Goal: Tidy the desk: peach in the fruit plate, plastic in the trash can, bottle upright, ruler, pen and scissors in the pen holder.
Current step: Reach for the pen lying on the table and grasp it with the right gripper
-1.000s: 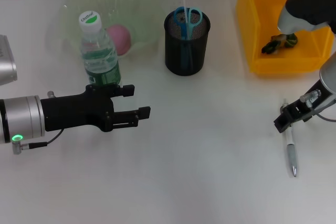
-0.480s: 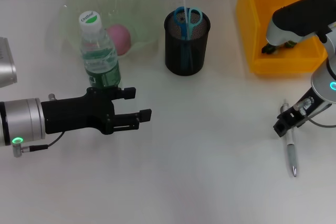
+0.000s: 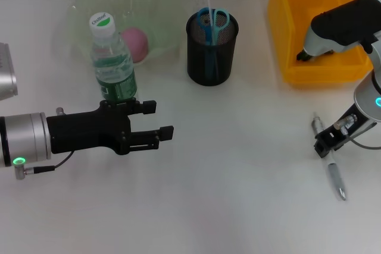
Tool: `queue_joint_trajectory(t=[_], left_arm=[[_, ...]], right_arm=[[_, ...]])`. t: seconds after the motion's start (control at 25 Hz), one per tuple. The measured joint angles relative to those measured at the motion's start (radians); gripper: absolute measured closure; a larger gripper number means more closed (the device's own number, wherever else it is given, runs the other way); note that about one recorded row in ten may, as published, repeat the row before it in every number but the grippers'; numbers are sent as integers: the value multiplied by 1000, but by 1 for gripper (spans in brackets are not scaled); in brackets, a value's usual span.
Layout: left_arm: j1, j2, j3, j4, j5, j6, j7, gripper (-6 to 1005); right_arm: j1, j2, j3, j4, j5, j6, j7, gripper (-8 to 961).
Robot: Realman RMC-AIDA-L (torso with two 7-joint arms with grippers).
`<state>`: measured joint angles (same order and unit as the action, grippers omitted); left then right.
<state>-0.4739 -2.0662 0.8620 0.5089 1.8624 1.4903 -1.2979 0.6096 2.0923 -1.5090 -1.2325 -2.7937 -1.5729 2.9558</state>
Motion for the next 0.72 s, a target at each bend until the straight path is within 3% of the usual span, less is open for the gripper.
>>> queue_joint_trajectory(t=[0.4, 0.64, 0.72], left_arm=[[3, -1, 0, -1, 0, 1, 0, 219], [3, -2, 0, 0, -1, 1, -3, 219], [3, -2, 0, 0, -1, 1, -4, 219]], right_arm=[[-26, 0, -9, -51, 33, -10, -30, 806], [-36, -1, 8, -75, 52, -20, -65, 956], [-40, -3, 23, -90, 79, -47, -102, 954]])
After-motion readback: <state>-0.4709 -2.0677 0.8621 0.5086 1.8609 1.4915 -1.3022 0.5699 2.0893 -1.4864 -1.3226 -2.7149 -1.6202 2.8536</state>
